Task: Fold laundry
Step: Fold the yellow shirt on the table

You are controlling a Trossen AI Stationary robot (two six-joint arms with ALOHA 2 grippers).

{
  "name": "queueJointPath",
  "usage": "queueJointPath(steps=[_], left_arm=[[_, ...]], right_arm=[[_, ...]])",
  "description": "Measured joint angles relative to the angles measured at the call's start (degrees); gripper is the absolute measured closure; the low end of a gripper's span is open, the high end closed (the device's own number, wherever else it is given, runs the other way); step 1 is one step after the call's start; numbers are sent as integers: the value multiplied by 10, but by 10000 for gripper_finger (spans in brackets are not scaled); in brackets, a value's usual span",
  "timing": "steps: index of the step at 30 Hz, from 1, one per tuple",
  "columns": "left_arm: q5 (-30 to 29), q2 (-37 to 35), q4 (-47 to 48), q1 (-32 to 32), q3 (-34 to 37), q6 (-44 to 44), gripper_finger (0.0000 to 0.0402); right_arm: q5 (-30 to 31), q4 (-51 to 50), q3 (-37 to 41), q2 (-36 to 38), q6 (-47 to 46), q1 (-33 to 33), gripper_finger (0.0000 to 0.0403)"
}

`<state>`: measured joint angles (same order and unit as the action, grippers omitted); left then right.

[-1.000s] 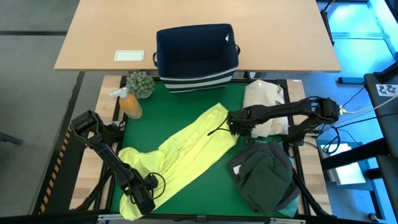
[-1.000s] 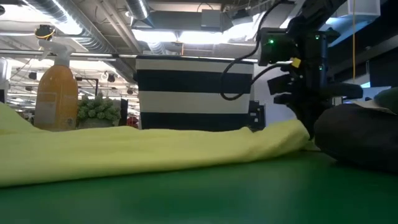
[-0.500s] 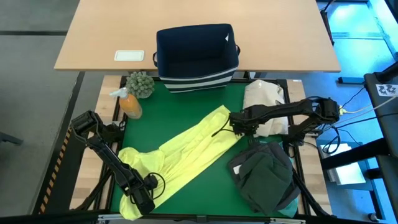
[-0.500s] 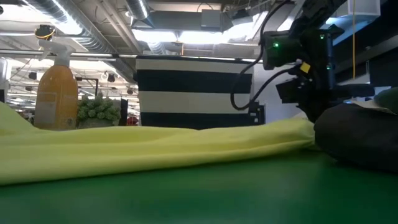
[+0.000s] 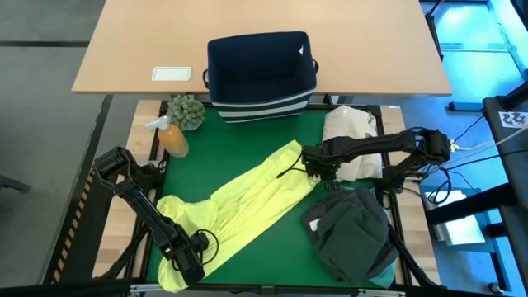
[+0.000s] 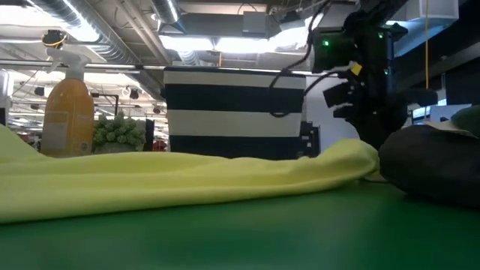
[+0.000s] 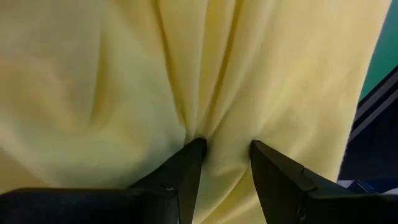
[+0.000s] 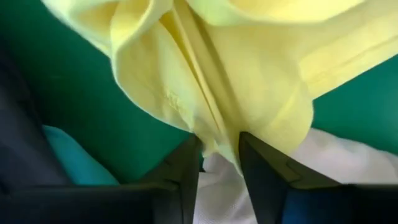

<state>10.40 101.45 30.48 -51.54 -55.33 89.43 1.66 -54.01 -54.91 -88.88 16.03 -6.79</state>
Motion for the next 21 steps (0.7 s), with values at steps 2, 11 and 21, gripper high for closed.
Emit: queueJointPath(steps=[2, 11, 21], left_arm=[[-1, 0, 0, 0, 0, 0, 265], [-14, 0, 0, -1, 0, -11, 265], [-19, 0, 0, -1, 0, -13, 265]], right_arm=[[-7, -9, -14, 0, -4, 0, 275], [-12, -27, -67, 0, -9, 0, 264], [-86, 37, -63, 0, -35, -26, 264]])
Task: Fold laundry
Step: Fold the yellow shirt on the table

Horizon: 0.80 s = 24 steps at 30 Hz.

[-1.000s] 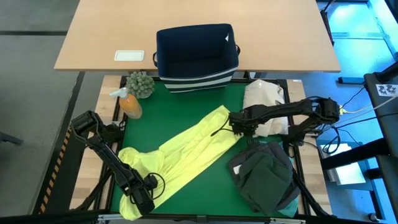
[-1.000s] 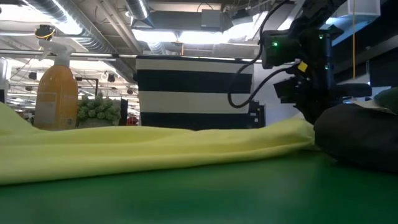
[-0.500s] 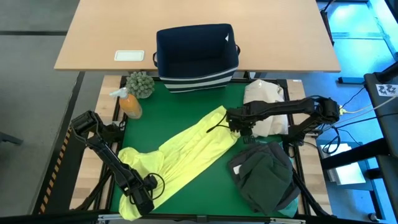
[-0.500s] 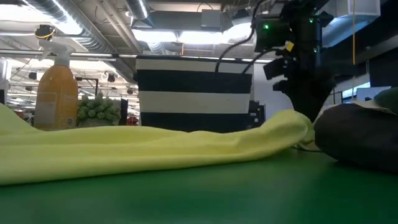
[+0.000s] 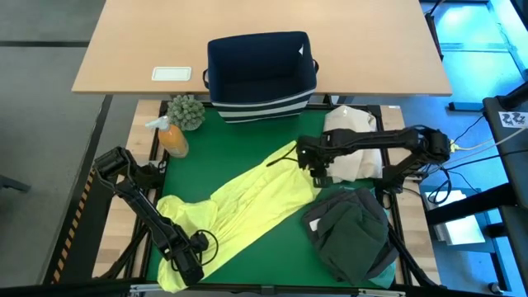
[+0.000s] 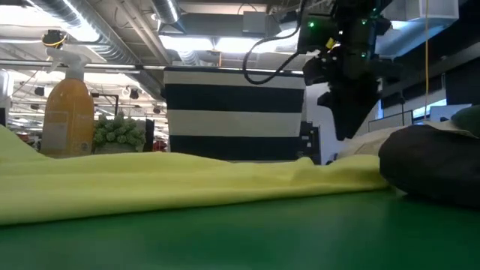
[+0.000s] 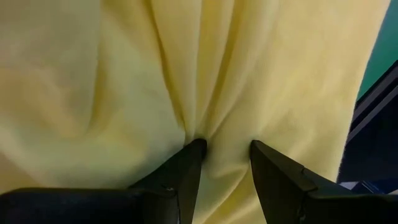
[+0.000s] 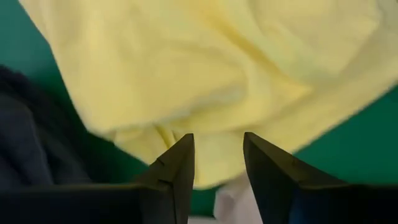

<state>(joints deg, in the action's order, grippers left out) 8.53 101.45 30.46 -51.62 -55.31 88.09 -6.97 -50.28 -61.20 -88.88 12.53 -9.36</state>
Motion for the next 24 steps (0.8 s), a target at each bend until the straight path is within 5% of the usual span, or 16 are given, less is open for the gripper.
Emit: queueJointPath(steps=[5, 24], left_arm=[[-2, 0, 0, 0, 0, 0, 265], [-10, 0, -1, 1, 0, 2, 265]], right_arm=[[-54, 82, 37, 0, -2, -30, 264], [-68, 282, 174, -1, 12, -76, 285]])
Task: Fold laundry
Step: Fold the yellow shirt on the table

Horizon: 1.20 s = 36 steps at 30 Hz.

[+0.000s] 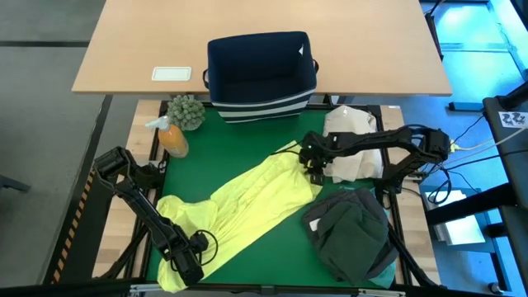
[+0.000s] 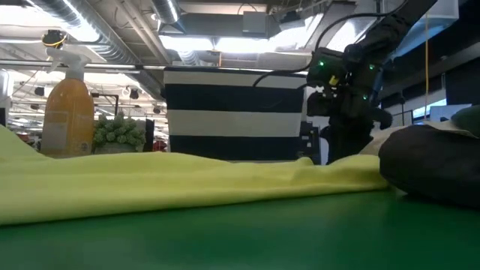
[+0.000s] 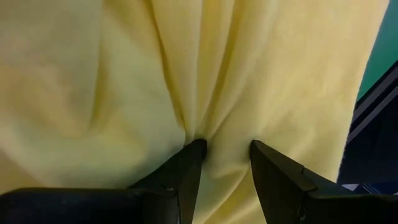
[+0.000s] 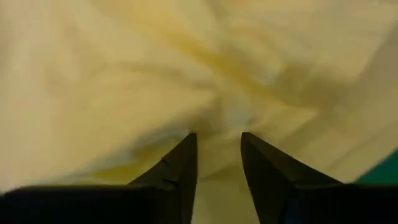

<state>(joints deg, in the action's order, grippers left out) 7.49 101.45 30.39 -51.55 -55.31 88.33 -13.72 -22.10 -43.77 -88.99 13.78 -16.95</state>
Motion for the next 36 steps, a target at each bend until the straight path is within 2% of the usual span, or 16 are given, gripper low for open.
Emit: queueJointPath(steps=[5, 6, 13, 16, 18, 22, 25, 27, 33, 36], left_arm=[[0, 0, 0, 0, 0, 0, 265], [0, 0, 0, 0, 0, 0, 265], [2, 0, 0, 0, 0, 0, 265], [2, 0, 0, 0, 0, 0, 265], [3, 0, 0, 0, 0, 0, 265], [3, 0, 0, 0, 0, 0, 265], [4, 0, 0, 0, 0, 0, 265], [4, 0, 0, 0, 0, 0, 265], [4, 0, -1, 0, 0, 1, 265], [4, 0, -2, 0, 0, 1, 265]], right_arm=[[27, 0, 0, 0, 16, 0, 382], [27, 0, 0, 0, 17, 0, 391], [107, 0, -2, 0, 20, -8, 398], [112, -1, -2, 1, 17, -24, 400], [84, -6, -2, 4, 16, -35, 398], [-36, -11, -2, 4, -5, -49, 376], [-79, -18, -2, 4, 2, -46, 341], [-79, -20, -2, 0, 3, -38, 308], [-14, 19, 3, -31, -19, -1, 196], [30, 37, 0, -43, -22, 15, 165]])
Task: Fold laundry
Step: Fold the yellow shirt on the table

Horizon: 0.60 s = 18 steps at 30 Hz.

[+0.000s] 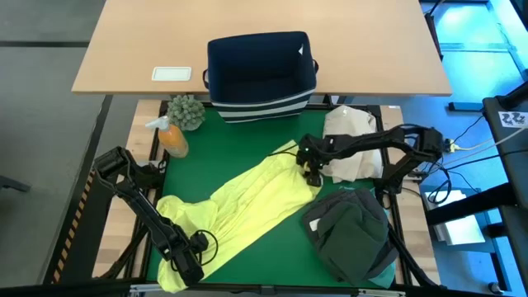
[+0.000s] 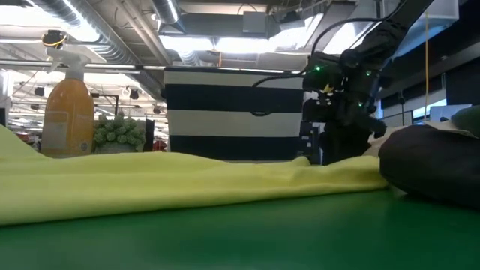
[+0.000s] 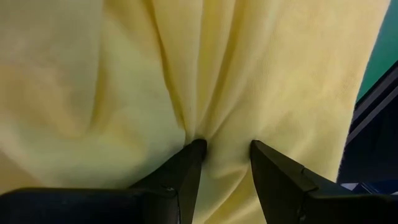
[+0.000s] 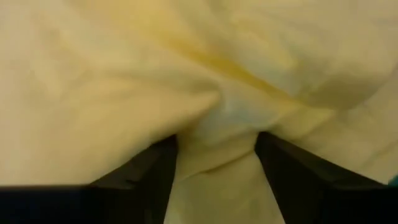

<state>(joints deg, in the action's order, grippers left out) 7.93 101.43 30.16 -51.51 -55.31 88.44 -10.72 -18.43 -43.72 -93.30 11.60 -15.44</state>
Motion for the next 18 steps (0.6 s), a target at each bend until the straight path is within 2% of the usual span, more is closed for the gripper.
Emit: queueJointPath(steps=[2, 4, 9, 10, 18], left_arm=[[0, 0, 0, 0, 0, 0, 265], [0, 0, -1, 0, 0, 2, 265], [0, 0, -1, 0, 0, 6, 265], [0, 0, -1, 0, 0, 6, 265], [-3, 0, -1, -3, 0, 15, 265]], right_arm=[[40, 1, 0, 0, 5, 8, 173], [64, -2, 0, 5, 6, 11, 209], [86, -33, -9, 19, 12, -1, 368], [88, -38, -14, 21, 15, -5, 384], [196, -66, -57, 27, 34, -12, 397]])
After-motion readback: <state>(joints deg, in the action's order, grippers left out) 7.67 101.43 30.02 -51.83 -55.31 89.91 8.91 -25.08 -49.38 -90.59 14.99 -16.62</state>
